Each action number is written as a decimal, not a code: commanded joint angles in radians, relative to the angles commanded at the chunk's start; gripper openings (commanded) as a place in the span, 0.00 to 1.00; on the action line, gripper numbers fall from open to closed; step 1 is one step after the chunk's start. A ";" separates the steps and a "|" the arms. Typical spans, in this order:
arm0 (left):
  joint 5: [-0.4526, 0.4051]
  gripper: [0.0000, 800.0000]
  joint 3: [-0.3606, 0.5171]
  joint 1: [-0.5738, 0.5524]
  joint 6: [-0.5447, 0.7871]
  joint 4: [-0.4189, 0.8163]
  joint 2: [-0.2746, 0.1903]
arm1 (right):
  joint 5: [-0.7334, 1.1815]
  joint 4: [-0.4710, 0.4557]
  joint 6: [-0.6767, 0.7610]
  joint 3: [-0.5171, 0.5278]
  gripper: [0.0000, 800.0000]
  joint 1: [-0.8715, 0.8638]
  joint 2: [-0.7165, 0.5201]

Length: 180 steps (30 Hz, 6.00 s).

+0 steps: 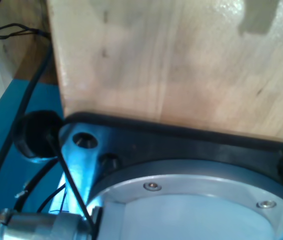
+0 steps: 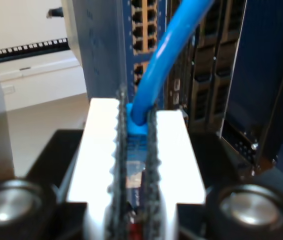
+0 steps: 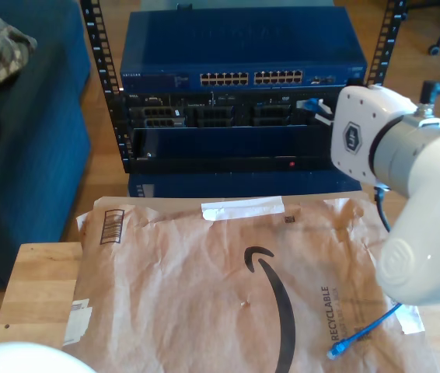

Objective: Grab the cable and plug it in

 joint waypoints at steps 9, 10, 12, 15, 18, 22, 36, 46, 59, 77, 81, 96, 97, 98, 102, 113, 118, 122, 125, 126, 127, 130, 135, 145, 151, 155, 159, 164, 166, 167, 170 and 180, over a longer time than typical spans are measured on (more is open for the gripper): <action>0.000 1.00 0.000 0.000 0.000 0.000 0.000 | -0.020 -0.009 -0.002 -0.124 0.00 0.021 0.146; 0.000 1.00 0.000 0.000 0.000 0.000 0.000 | -0.014 -0.009 0.000 -0.126 0.00 0.021 0.147; 0.000 1.00 0.000 0.000 0.000 0.000 0.000 | -0.014 -0.011 0.000 -0.114 0.00 0.020 0.146; 0.000 1.00 0.000 0.000 0.000 0.000 0.000 | -0.021 -0.011 -0.002 -0.103 0.00 0.021 0.141; 0.000 1.00 0.000 0.000 0.000 0.000 0.000 | -0.084 -0.008 -0.003 -0.072 0.00 0.021 0.137; 0.000 1.00 0.000 0.000 0.000 0.000 0.000 | -0.173 -0.003 0.002 -0.031 0.00 0.021 0.144; 0.000 1.00 0.000 0.000 0.000 0.000 0.000 | -0.301 0.003 0.006 -0.012 0.00 0.023 0.172; 0.000 1.00 0.000 0.000 0.000 0.000 0.000 | -0.522 0.025 0.017 -0.118 0.00 0.023 0.427; 0.000 1.00 0.000 0.000 0.000 0.000 0.000 | -0.624 0.143 0.055 -0.276 0.00 0.064 0.580; 0.000 1.00 0.000 0.000 0.000 0.000 0.000 | -0.872 0.445 -0.014 -0.396 0.00 0.193 0.770; 0.000 1.00 0.000 0.000 0.000 0.000 0.000 | -0.872 0.448 -0.038 -0.532 0.00 0.190 0.867; 0.000 1.00 0.000 0.000 0.000 0.000 0.000 | -0.872 0.643 -0.167 -0.637 0.00 0.184 0.921; 0.000 1.00 0.000 0.000 0.000 0.000 0.000 | -0.872 0.643 -0.167 -0.635 0.00 0.181 0.919; 0.000 1.00 0.000 0.000 0.000 0.000 0.000 | -0.872 0.641 -0.167 -0.631 0.00 0.181 0.918; 0.000 1.00 0.000 0.000 0.000 0.000 0.000 | -0.864 0.637 -0.216 -0.566 0.14 0.180 0.870; 0.000 1.00 0.000 0.000 0.000 0.000 0.000 | -0.730 0.629 -0.324 -0.367 0.38 0.178 0.730; 0.000 1.00 0.000 0.000 0.000 0.000 0.000 | -0.707 0.628 -0.325 -0.330 0.39 0.175 0.718; 0.000 1.00 0.000 0.000 0.000 0.000 0.000 | -0.684 0.628 -0.347 -0.315 0.39 0.169 0.717; 0.000 1.00 0.000 0.000 0.000 0.000 0.000 | -0.649 0.629 -0.387 -0.308 0.42 0.158 0.700; 0.000 1.00 0.000 0.000 0.000 0.000 0.000 | -0.637 0.629 -0.390 -0.307 0.43 0.157 0.700; 0.000 1.00 0.000 0.000 0.000 0.000 0.000 | -0.629 0.629 -0.396 -0.304 0.43 0.152 0.700; 0.000 1.00 0.000 0.000 0.000 0.000 0.000 | -0.606 0.629 -0.411 -0.301 0.45 0.143 0.700; 0.000 1.00 0.000 0.000 0.000 0.000 0.000 | -0.511 0.629 -0.411 -0.308 0.47 0.123 0.698; 0.000 1.00 0.000 0.000 0.000 0.000 0.000 | -0.368 0.628 -0.410 -0.414 0.54 0.066 0.760; 0.000 1.00 0.000 0.000 0.000 0.000 0.000 | -0.345 0.624 -0.410 -0.477 0.53 0.028 0.813; 0.000 1.00 0.000 0.000 0.000 0.000 0.000 | -0.273 0.624 -0.411 -0.479 0.53 0.015 0.813; 0.000 1.00 0.000 0.000 0.000 0.000 0.000 | -0.239 0.621 -0.411 -0.480 0.53 0.008 0.813; 0.000 1.00 0.000 0.000 0.000 0.000 0.000 | -0.218 0.621 -0.413 -0.480 0.53 -0.008 0.815; 0.000 1.00 0.000 0.000 0.000 0.000 0.000 | -0.210 0.623 -0.413 -0.480 0.54 -0.008 0.824; 0.000 1.00 0.000 0.000 0.000 0.000 0.000 | -0.209 0.623 -0.413 -0.480 0.54 -0.008 0.827; 0.000 1.00 0.000 0.000 0.000 0.000 0.000 | -0.206 0.624 -0.413 -0.482 0.54 -0.008 0.847; 0.000 1.00 0.000 0.000 0.000 0.000 0.000 | -0.169 0.623 -0.411 -0.520 0.57 -0.043 0.901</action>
